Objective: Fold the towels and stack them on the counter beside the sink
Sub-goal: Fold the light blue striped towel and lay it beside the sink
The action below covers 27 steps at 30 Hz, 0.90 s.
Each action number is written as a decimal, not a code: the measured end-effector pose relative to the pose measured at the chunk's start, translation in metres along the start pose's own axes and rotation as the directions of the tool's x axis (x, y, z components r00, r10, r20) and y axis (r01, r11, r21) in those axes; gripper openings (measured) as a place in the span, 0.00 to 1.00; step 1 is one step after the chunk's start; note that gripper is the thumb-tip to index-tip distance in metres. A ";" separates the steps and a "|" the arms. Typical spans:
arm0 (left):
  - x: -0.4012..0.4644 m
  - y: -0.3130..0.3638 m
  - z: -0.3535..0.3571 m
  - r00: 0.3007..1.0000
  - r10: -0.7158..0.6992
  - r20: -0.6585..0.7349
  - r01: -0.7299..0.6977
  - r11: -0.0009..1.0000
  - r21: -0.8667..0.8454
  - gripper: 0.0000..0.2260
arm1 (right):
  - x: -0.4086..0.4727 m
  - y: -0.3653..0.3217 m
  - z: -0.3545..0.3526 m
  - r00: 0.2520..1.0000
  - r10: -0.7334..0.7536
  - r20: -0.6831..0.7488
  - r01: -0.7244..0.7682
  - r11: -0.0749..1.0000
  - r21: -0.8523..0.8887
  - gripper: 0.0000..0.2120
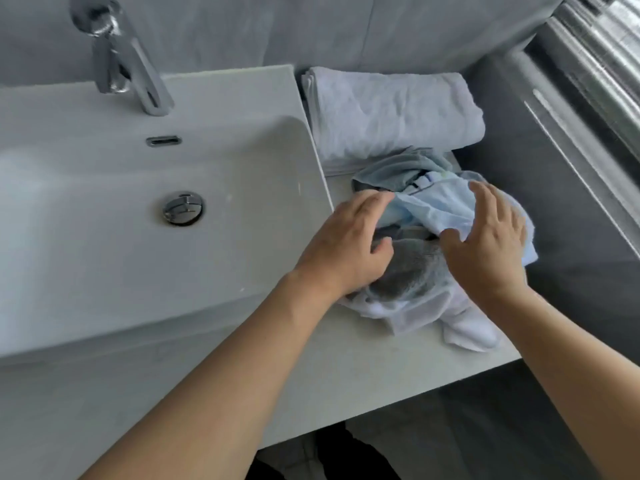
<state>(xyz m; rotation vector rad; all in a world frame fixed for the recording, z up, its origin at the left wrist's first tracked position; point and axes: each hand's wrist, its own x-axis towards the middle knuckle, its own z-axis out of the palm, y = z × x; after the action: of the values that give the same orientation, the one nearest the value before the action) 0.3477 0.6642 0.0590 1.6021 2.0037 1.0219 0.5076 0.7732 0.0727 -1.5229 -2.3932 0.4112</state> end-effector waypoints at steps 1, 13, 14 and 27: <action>0.007 0.007 0.013 0.993 -0.050 0.104 0.057 0.996 -0.067 0.32 | 0.007 0.010 -0.001 0.994 0.045 0.101 -0.045 0.999 -0.002 0.36; 0.040 0.018 0.067 0.929 -0.364 0.069 0.368 0.928 -0.062 0.30 | 0.040 0.061 -0.024 0.998 -0.032 -0.054 0.045 0.966 0.255 0.09; 0.043 0.019 0.066 0.931 -0.365 0.004 0.365 0.929 -0.057 0.32 | 0.045 0.058 -0.029 0.997 0.024 -0.076 0.005 0.930 0.367 0.09; 0.077 0.058 0.018 0.783 -0.613 0.104 0.323 0.258 -0.910 0.12 | 0.071 0.064 -0.024 0.963 -0.124 0.241 0.111 0.992 0.068 0.04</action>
<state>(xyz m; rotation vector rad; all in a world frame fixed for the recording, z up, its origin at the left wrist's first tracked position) 0.3769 0.7477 0.1007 0.2012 1.3786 1.6802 0.5407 0.8654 0.0765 -1.3681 -2.6183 0.6661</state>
